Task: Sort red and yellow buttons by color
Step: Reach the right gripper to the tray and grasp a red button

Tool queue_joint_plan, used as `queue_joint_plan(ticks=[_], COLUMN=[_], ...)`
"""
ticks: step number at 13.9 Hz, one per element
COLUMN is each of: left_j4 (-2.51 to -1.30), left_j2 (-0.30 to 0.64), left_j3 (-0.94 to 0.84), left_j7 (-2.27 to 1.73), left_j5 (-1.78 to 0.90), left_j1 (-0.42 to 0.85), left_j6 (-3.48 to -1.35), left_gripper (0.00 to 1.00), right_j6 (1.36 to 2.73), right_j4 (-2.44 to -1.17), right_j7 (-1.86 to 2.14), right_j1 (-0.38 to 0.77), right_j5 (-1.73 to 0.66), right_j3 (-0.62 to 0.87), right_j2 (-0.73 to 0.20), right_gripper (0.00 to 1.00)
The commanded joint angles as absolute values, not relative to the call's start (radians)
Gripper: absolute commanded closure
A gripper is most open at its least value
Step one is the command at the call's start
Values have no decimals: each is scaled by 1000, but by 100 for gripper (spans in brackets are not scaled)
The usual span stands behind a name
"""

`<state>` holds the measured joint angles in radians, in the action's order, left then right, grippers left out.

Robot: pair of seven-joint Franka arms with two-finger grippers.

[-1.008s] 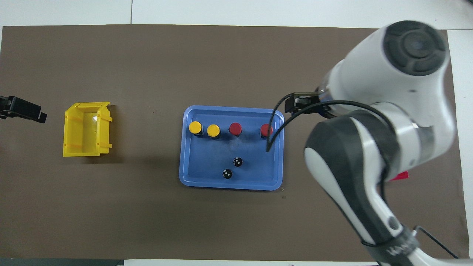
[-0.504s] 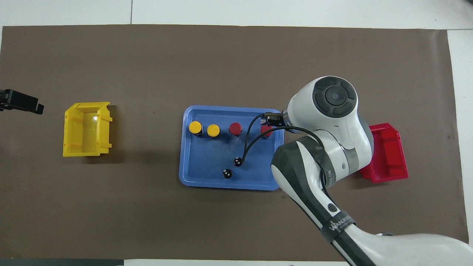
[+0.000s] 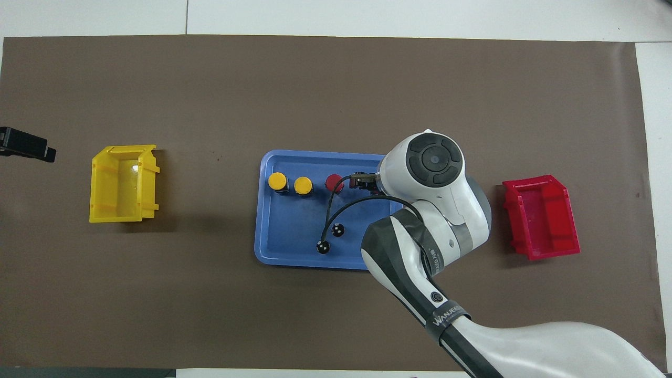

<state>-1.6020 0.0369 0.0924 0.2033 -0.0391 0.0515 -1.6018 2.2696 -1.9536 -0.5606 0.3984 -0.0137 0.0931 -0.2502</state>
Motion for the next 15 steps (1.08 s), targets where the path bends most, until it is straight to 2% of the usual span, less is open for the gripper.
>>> queue_joint_plan(ticks=[1,5,7,9,12,13,15], left_j4=[-1631,-1631,-1631,-1631,-1631,-1631,-1631], left_j2=[12,12,12,12,12,12,12], left_j3=[86,84,84,84,84,84,84], left_j7=[207,207,207,207,207,206,207], left_j5=[-17,-17,-17,-17,-17,-17,-17], left_j1=[34,32,34,34,34,34,34], left_j6=[-1624,-1624,-1623,-1623,-1623,-1623,-1623], left_gripper=[0,0,0,0,0,0,0], right_j6=[2304,2344,2342,2333,2307,2262,2147], right_j4=[-1968,-1965,-1964,-1959,-1947,-1921,-1824], right_j7=[-560,-563,-558,-552,-549,-546,-531], right_j1=[393,417,416,414,402,387,347], right_j5=[-20,-11,-9,-8,-8,-8,-14], right_j3=[97,97,97,97,97,97,97], right_j2=[-255,-294,-296,-298,-296,-296,-279], right_gripper=[7,12,22,41,82,89,91])
